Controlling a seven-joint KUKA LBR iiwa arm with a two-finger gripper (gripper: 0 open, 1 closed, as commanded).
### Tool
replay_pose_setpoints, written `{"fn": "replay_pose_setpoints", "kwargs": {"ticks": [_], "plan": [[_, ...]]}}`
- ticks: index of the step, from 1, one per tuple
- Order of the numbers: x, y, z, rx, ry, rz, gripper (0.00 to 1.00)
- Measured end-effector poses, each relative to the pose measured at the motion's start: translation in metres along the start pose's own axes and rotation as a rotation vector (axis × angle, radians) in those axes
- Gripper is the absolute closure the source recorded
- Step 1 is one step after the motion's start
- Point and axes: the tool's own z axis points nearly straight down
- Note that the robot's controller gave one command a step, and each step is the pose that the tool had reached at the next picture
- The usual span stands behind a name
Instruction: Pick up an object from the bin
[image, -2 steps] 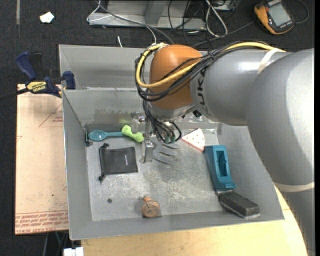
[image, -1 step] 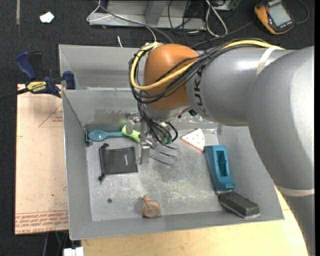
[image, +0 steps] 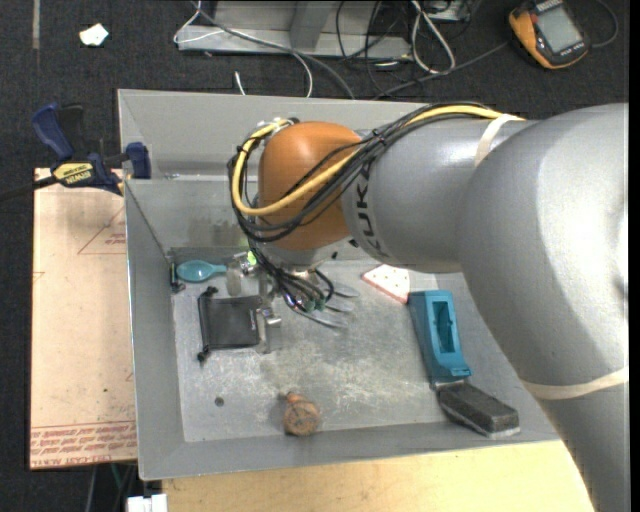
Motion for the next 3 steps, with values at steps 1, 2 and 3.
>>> {"fn": "replay_pose_setpoints", "kwargs": {"ticks": [1,2,3], "plan": [[0.0084,-0.0076,0.0321,0.003,-0.017,-0.07,0.0],[0.0073,-0.0051,0.0293,-0.001,-0.014,-0.023,1.0],[0.0076,-0.005,0.0282,-0.001,-0.014,-0.021,1.0]]}}
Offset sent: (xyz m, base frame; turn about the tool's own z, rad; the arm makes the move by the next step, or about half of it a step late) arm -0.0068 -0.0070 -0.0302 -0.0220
